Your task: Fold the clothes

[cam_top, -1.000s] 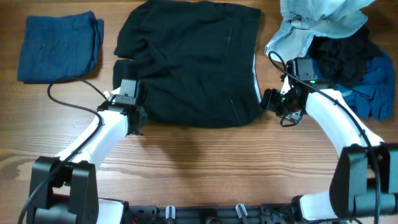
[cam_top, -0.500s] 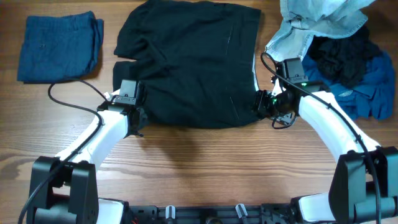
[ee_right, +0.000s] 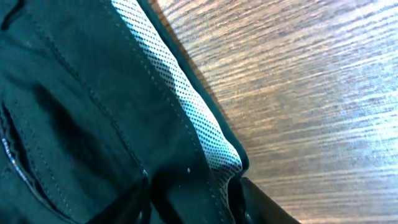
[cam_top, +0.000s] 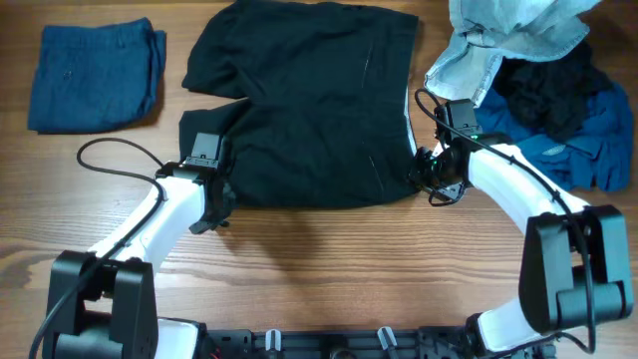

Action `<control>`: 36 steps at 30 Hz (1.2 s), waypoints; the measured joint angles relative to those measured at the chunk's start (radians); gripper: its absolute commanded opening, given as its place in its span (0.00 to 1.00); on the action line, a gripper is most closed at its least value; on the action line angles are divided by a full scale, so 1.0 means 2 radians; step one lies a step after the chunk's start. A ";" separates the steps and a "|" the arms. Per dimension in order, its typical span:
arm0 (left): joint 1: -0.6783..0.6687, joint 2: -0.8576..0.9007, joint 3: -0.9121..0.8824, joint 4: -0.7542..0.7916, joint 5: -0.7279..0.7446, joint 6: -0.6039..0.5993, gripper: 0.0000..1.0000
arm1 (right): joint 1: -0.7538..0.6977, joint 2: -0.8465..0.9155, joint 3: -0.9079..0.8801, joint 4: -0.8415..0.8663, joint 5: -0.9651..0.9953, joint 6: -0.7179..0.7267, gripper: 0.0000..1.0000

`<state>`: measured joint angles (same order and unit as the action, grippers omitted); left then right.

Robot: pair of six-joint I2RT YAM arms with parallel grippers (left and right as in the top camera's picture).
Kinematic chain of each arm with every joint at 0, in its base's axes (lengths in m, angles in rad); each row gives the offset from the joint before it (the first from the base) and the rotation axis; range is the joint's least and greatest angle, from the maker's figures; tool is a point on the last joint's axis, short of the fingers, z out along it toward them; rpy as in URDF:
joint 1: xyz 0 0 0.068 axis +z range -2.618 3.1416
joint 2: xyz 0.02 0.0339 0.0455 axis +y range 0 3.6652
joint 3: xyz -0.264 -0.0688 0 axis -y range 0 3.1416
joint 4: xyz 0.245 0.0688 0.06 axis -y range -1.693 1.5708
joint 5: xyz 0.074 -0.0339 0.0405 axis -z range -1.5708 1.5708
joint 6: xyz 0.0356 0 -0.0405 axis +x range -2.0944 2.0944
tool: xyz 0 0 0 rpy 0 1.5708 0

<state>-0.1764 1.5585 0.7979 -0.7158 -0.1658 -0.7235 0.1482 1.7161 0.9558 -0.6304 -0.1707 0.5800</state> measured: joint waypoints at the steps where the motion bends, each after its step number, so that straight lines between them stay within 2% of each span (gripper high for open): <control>1: 0.000 0.000 0.000 0.000 0.000 0.000 0.04 | 0.000 0.003 0.000 0.001 0.000 0.001 0.33; 3: 0.000 0.000 0.000 0.000 0.000 0.000 0.04 | 0.000 0.009 0.000 0.002 0.001 0.001 0.24; 6: 0.000 0.000 0.000 0.000 0.000 0.000 0.04 | 0.000 0.014 0.000 0.004 0.003 0.005 0.04; 14: 0.000 -0.003 0.000 -0.024 0.000 0.000 0.04 | 0.000 0.004 0.000 -0.017 0.004 0.005 0.04; 19: 0.000 -0.052 0.000 -0.082 0.006 -0.002 0.04 | 0.000 -0.108 -0.002 -0.061 0.004 0.003 0.04; 21: 0.000 -0.107 -0.001 -0.101 0.010 -0.003 0.04 | 0.000 -0.165 -0.002 -0.087 0.004 0.003 0.05; 32: 0.000 -0.395 -0.002 -0.148 0.033 -0.008 0.04 | 0.000 -0.300 -0.002 -0.182 0.008 0.001 0.04; 36: 0.000 -0.448 -0.002 -0.153 0.050 -0.008 0.04 | 0.000 -0.344 -0.002 -0.213 0.008 0.001 0.04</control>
<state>-0.1764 0.6621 0.7937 -1.0225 -0.0658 -0.7391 0.1482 1.0283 0.9512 -1.0565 -0.1555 0.5827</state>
